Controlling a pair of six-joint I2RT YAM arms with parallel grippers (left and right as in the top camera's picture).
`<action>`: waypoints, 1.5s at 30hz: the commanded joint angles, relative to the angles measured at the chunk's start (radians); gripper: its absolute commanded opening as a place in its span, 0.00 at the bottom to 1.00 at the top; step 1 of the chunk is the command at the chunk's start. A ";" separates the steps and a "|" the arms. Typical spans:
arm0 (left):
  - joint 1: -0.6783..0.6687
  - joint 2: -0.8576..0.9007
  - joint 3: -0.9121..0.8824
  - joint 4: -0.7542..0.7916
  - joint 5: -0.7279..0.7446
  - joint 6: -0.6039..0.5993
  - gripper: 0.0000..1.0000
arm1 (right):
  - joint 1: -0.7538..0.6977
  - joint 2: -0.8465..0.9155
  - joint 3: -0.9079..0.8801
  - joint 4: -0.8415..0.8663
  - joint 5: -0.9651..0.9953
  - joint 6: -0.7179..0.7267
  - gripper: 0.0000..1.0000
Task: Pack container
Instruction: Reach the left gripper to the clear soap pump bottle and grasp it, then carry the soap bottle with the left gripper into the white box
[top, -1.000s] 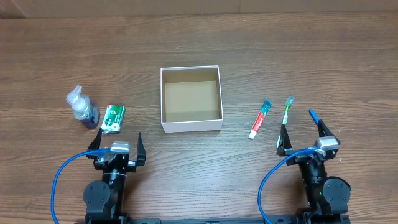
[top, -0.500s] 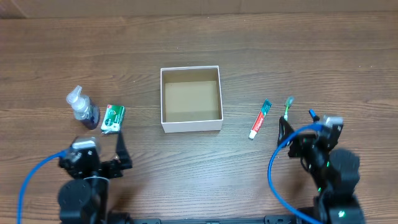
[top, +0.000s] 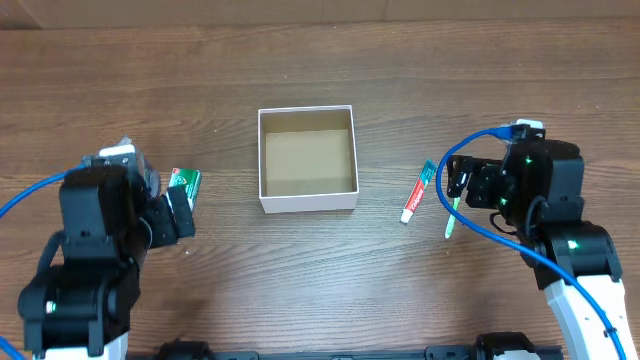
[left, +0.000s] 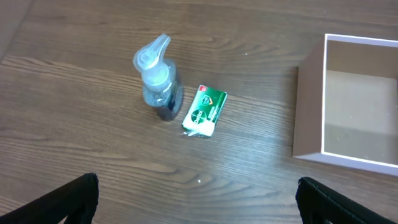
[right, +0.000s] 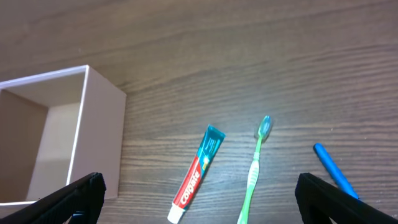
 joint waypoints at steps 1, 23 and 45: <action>0.125 0.063 0.043 0.060 -0.034 -0.005 1.00 | -0.002 0.016 0.029 0.005 -0.002 0.001 1.00; 0.428 0.654 0.045 0.317 0.373 0.441 1.00 | -0.002 0.069 0.029 -0.001 -0.002 0.002 1.00; 0.308 0.799 0.045 0.388 0.237 0.440 0.91 | -0.002 0.103 0.029 0.001 -0.002 0.001 1.00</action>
